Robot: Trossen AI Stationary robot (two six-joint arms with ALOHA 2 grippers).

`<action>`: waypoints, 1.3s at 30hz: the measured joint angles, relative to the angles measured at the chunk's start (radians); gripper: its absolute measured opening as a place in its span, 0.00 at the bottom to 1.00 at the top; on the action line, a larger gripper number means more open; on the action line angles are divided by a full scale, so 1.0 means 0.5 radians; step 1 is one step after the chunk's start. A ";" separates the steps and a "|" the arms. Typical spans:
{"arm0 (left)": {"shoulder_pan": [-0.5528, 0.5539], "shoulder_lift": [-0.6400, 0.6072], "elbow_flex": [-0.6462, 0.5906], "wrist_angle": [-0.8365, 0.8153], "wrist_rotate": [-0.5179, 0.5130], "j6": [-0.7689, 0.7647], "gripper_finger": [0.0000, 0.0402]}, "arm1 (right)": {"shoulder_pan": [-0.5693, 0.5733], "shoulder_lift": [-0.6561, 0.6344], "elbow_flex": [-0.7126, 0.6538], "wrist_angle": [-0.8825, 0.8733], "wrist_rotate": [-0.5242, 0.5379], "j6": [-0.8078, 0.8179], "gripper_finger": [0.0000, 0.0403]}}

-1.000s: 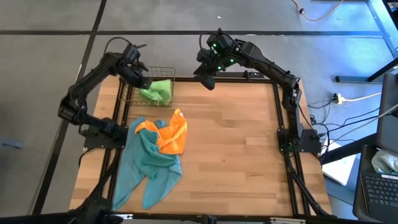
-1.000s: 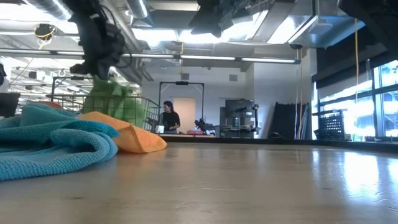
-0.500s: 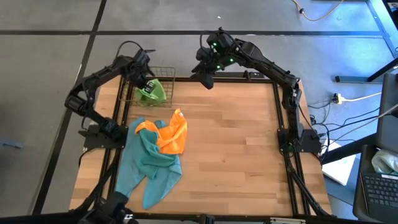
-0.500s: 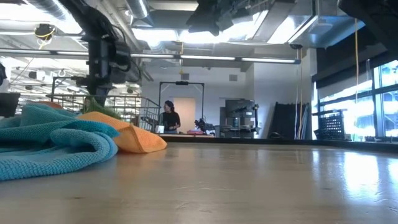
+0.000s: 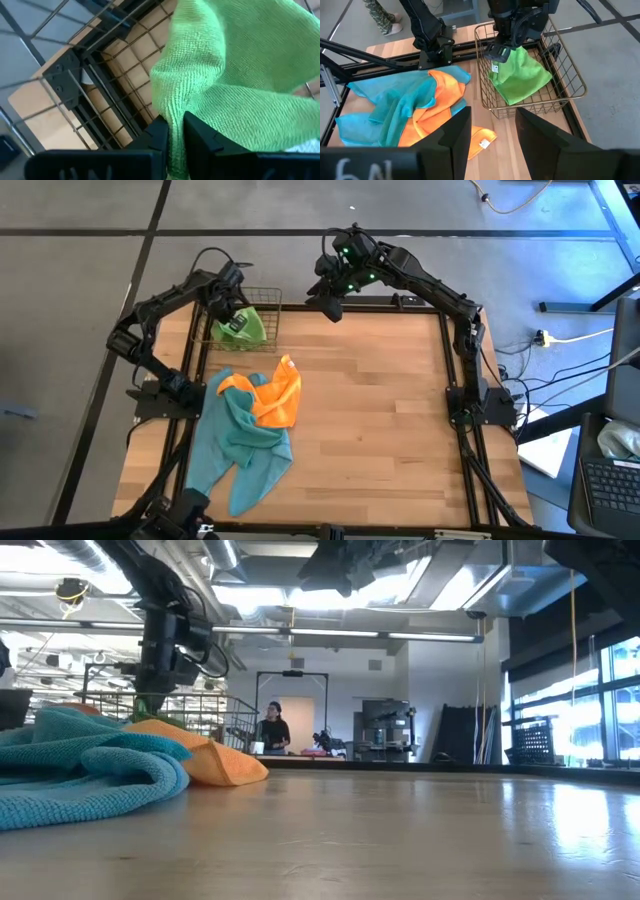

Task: Fold microfiber towels
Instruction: Put the folded green microfiber cloth into the wire basket

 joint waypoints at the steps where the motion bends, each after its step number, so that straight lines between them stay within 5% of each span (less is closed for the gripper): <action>1: -0.002 -0.001 0.000 -0.001 0.006 0.026 0.12 | 0.001 0.000 0.000 -0.001 0.000 0.000 0.39; 5: -0.002 -0.001 0.007 -0.053 0.127 0.056 0.08 | 0.001 0.000 0.000 -0.002 0.000 -0.001 0.39; 15: -0.062 -0.098 0.217 -0.137 1.029 0.008 0.00 | 0.005 0.000 0.000 -0.082 0.000 0.001 0.39; 19: -0.064 -0.205 0.305 -0.145 1.160 0.048 0.00 | 0.005 0.000 0.000 -0.084 0.000 -0.004 0.39; 21: -0.058 -0.244 0.314 -0.147 1.108 0.118 0.00 | 0.005 0.000 0.000 -0.080 0.001 -0.006 0.39; 26: 0.008 -0.220 0.259 -0.105 0.539 0.252 0.00 | 0.005 0.000 0.000 -0.042 0.068 -0.016 0.39; 39: 0.138 -0.030 0.190 -0.071 0.346 0.321 0.11 | 0.005 0.001 -0.001 0.032 0.109 0.054 0.39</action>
